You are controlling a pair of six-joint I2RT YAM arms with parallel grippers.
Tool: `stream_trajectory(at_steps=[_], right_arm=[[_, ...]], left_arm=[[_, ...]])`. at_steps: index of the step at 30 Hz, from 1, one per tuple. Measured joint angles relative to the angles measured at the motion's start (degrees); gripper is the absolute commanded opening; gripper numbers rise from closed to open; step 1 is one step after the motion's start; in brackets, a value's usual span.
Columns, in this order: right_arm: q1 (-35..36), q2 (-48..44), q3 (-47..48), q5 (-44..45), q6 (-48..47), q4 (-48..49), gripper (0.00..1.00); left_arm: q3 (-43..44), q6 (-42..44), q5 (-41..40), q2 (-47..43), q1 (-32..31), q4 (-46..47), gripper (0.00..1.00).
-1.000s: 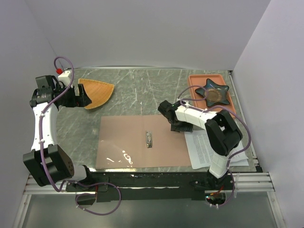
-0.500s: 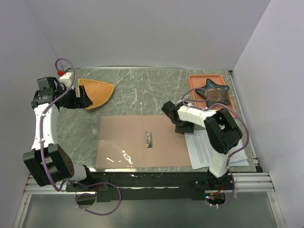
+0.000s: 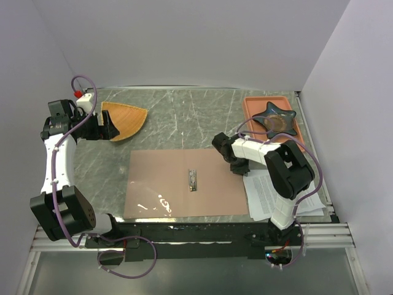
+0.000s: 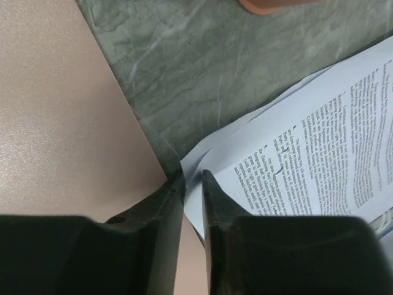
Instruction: Put the files into the folder
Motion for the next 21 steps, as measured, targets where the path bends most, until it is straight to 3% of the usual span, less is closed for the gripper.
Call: stream_trajectory(at_steps=[5, 21], right_arm=[[-0.02, -0.2, -0.37, -0.74, -0.15, 0.59, 0.0], [2.45, -11.23, -2.27, -2.89, -1.7, 1.79, 0.0]], left_arm=[[0.0, 0.0, -0.46, 0.0, 0.0, 0.31, 0.96], [-0.7, -0.04, -1.36, 0.02, 0.0, 0.42, 0.96]])
